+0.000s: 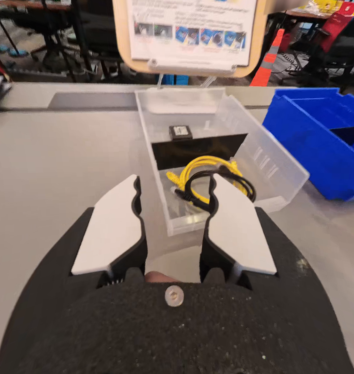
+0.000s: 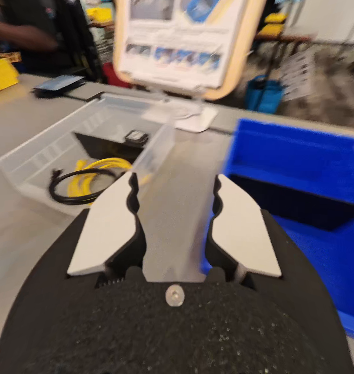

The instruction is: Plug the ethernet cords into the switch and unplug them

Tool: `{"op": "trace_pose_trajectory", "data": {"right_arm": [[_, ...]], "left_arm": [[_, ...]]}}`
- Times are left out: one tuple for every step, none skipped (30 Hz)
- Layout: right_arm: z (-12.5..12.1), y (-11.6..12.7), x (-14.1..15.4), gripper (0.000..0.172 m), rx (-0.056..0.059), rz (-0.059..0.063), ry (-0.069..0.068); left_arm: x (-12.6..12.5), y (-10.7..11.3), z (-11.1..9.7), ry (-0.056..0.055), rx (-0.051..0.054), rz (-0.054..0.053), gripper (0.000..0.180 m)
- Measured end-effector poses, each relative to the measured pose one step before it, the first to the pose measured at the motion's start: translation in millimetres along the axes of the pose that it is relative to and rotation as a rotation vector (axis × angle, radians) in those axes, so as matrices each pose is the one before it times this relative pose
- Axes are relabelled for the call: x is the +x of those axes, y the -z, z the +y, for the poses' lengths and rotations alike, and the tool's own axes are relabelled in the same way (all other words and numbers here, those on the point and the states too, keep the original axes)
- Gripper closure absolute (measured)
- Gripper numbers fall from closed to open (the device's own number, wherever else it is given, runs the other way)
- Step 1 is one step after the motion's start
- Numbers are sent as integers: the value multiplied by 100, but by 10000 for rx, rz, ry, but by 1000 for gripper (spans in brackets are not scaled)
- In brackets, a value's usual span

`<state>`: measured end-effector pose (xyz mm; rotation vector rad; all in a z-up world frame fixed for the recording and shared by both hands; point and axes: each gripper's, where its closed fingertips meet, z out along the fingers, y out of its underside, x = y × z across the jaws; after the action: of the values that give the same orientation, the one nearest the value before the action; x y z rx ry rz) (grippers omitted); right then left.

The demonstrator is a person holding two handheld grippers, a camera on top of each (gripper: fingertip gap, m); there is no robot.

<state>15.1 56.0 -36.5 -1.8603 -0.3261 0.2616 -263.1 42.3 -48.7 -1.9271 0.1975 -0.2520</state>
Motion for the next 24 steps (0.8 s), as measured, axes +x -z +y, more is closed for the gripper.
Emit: {"op": "trace_pose_trajectory", "data": {"right_arm": [[1329,-1390,-2588,93,-345,-724,-408],[1393,-1321,-2105,87,-335,-670,-488],[1254,-1177,-1410,84,-260,-448,-407],[996,-939,-735,83,-187,-156,-256],[780,-713,-404,83,-146,-22,-67],[516,-570,-45,83,-99,152,19],[255,-468,147,84,-39,245,53],[106,-395,74,87,1,173,61],[-1,-378,13,92,43,138,17],[26,-389,21,100,9,148,-57],[209,-395,-25,110,-134,136,-57],[437,-371,18,129,-278,160,53],[454,-259,631,155,-301,623,27],[47,33,451,162,-47,484,339],[99,111,-5,164,-75,275,299],[121,170,-62,165,-123,353,208],[-181,257,-213,166,100,370,214],[-627,394,-450,167,350,265,193],[-734,356,-579,167,201,96,-36],[-633,92,-605,167,3,19,-161],[-909,-33,-778,167,198,-92,-224],[-972,-156,-998,166,248,-51,-131],[-901,-292,-1104,167,221,63,9],[-959,-377,-1341,166,277,-31,-18]], "left_arm": [[-577,-183,1072,89,-150,-125,116],[-244,-235,1004,-92,-46,-92,116],[136,-326,1059,-284,-196,23,116],[60,-421,952,-315,-307,-72,115],[105,-452,632,-150,-206,-43,114],[363,-448,376,-16,-98,148,114],[229,-535,250,-8,-96,48,116],[55,-672,142,-55,-133,-67,118],[-122,-762,78,-49,-154,-150,123],[-179,-763,-6,-9,-139,-133,130],[-126,-642,-10,8,-123,-63,145],[-686,-328,-55,12,-24,-412,167],[-334,-128,-89,-209,41,-111,175],[-19,-26,31,-64,-45,78,175],[-9,111,-2,52,-26,5,175],[-99,212,-170,-60,91,-79,176],[-344,262,-403,-195,206,-183,176],[-565,329,-633,-139,298,-153,176],[-689,316,-492,69,121,60,177],[-796,185,-389,236,109,199,177],[-1058,187,-205,253,108,58,177],[-1148,315,-210,162,240,-67,177],[-1358,398,-235,-68,272,-244,177],[-1673,352,-176,-246,141,-420,176]]}}
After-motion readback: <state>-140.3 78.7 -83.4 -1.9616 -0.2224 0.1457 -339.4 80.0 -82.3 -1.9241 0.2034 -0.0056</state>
